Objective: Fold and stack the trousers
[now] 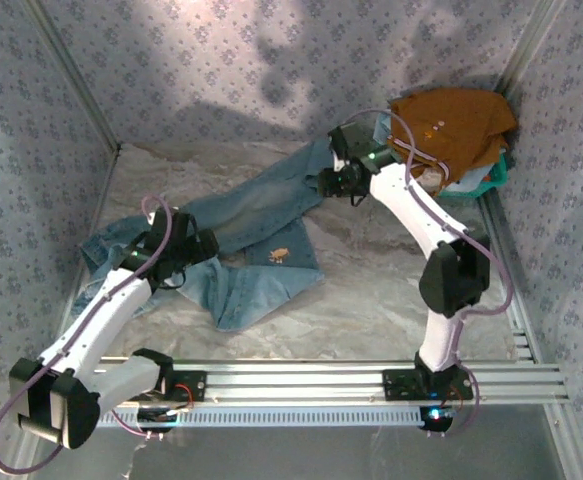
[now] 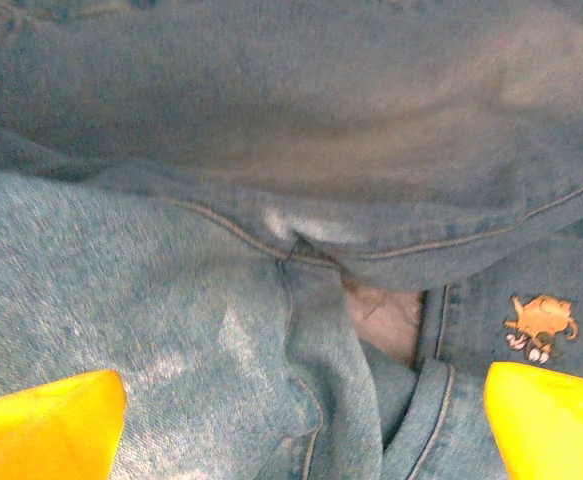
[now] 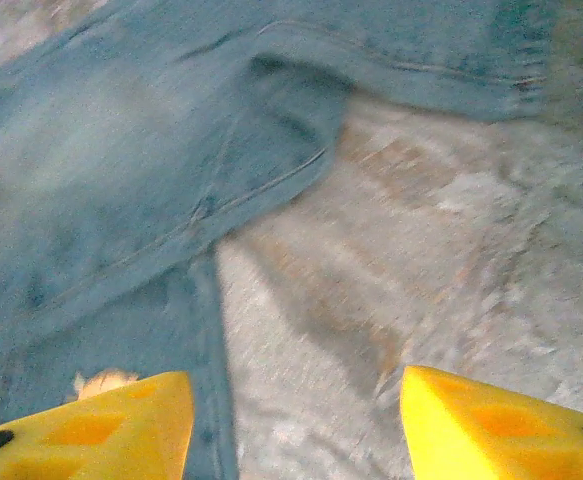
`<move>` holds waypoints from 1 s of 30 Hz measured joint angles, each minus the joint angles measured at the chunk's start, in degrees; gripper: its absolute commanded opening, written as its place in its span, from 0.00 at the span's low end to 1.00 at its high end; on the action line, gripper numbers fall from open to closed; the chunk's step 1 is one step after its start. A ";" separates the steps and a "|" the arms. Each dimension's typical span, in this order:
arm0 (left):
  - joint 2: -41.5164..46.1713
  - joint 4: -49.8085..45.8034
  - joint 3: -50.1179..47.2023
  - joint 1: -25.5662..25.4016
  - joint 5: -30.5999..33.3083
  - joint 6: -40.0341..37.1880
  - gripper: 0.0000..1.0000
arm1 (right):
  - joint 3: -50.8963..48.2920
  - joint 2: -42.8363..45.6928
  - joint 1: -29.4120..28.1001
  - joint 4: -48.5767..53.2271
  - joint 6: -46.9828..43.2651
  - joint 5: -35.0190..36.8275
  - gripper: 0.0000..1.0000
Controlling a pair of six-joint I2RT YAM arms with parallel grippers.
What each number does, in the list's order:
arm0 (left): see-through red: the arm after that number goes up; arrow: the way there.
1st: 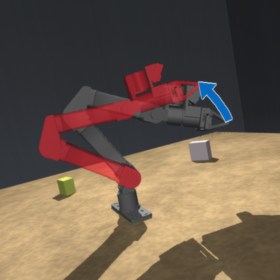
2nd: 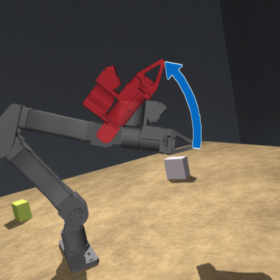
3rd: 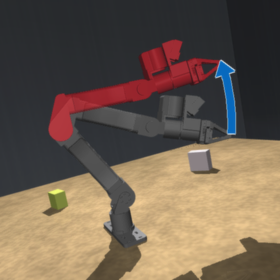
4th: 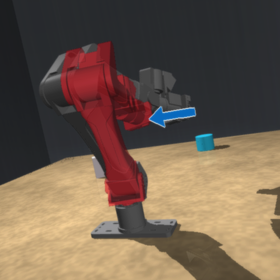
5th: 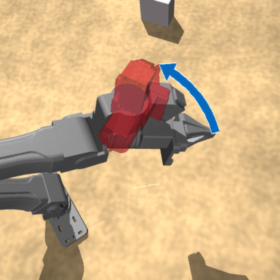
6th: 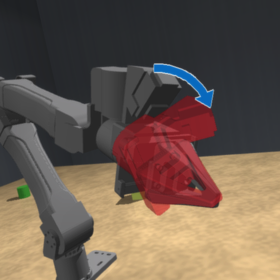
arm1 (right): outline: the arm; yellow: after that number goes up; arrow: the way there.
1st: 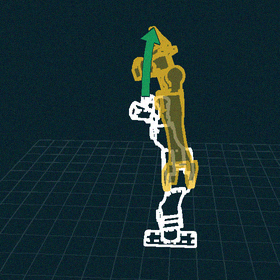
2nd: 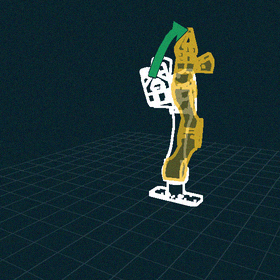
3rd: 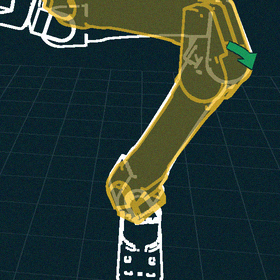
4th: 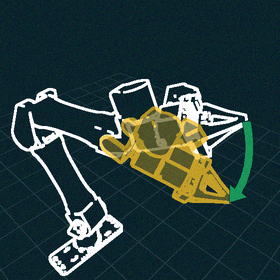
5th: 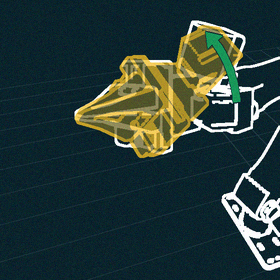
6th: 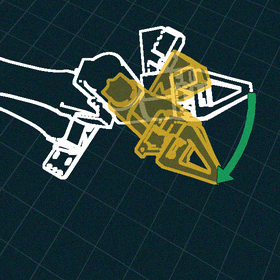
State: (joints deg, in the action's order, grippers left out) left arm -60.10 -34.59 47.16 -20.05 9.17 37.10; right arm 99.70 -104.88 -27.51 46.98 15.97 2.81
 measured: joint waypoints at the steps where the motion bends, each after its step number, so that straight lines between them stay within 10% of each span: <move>1: 0.00 0.26 -0.83 0.00 -0.33 0.11 0.92 | -1.36 0.55 -1.03 -0.81 0.04 -1.16 0.48; 16: 4.39 2.27 -9.70 -0.33 -2.36 4.83 0.92 | 1.42 -22.40 -5.20 -4.44 0.13 -9.73 0.54; 22: 7.17 2.29 -10.58 -0.33 -2.34 5.22 0.93 | 4.46 -24.22 -4.59 -4.42 -0.46 -10.21 0.00; 30: 7.23 2.23 -10.49 -0.33 -2.34 4.94 0.93 | -12.15 -11.21 -1.16 -8.50 2.21 -6.34 0.00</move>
State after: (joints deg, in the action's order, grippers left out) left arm -52.86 -32.36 36.67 -20.38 6.83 42.04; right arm 87.55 -116.09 -28.67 38.48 18.17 -3.53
